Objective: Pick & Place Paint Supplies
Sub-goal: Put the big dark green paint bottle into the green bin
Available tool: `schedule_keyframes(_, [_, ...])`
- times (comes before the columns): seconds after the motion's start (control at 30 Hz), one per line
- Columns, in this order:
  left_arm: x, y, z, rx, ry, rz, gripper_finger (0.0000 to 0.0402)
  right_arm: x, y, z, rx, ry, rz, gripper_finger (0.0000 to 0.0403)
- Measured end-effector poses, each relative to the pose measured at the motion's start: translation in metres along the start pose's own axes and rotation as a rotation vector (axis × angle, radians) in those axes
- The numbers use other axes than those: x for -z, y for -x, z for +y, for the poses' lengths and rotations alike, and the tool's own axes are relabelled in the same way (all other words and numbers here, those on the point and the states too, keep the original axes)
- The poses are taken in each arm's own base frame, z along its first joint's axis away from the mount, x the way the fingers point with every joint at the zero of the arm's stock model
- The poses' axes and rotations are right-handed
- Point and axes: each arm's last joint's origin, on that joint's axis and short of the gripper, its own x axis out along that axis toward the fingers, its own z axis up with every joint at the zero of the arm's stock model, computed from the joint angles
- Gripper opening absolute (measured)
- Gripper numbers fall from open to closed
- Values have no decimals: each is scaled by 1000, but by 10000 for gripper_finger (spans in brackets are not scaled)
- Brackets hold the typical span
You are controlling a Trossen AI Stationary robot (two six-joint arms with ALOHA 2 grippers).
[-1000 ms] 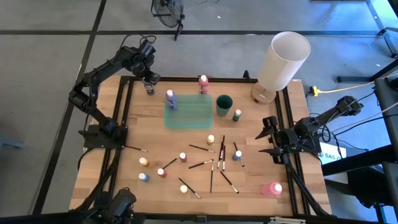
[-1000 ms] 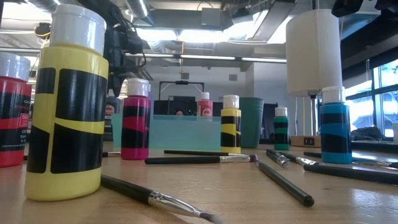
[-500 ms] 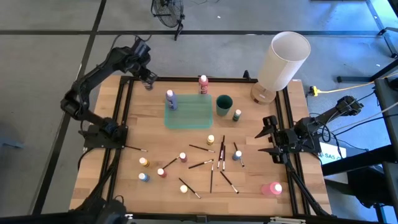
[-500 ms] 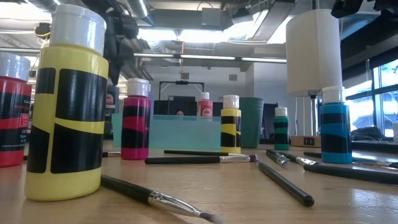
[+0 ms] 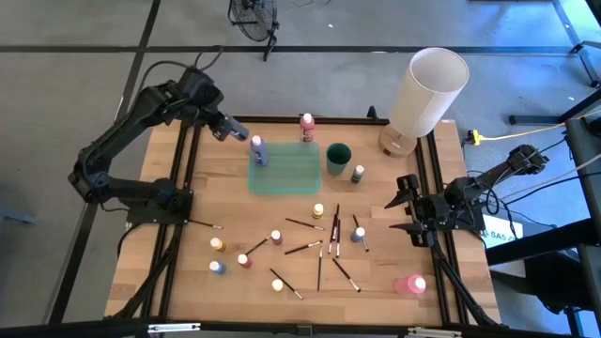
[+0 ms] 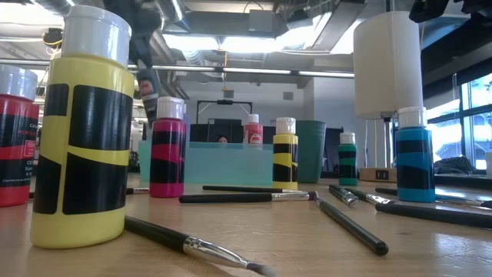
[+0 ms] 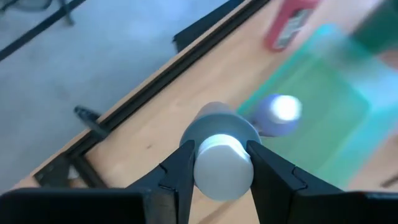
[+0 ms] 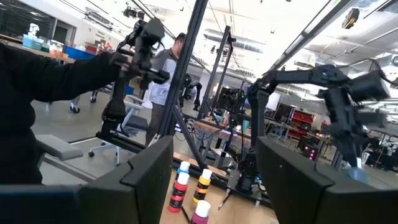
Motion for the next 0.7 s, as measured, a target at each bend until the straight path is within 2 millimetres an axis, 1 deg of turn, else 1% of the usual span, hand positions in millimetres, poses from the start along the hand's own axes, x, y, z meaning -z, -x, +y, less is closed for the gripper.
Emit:
schedule_keyframes(0.2, [12, 25, -22, 103, -69, -83, 118, 0, 0, 0, 0, -7, 0, 232])
schedule_keyframes(0.27, [14, 34, -27, 84, -95, -113, 118, 0, 0, 0, 0, -8, 0, 232])
schedule_keyframes(0.37, [17, 54, -31, -8, -120, -197, 118, 0, 0, 0, -1, -8, 2, 232])
schedule_keyframes(0.43, [17, 66, -32, -45, -114, -255, 118, 1, 0, 0, -2, -7, 5, 232])
schedule_keyframes(0.5, [17, 77, -34, -42, -118, -290, 118, 1, -1, 0, -3, -7, 7, 232])
schedule_keyframes(0.7, [9, 106, -41, 34, -146, -390, 118, 2, -1, 1, -5, -6, 14, 232])
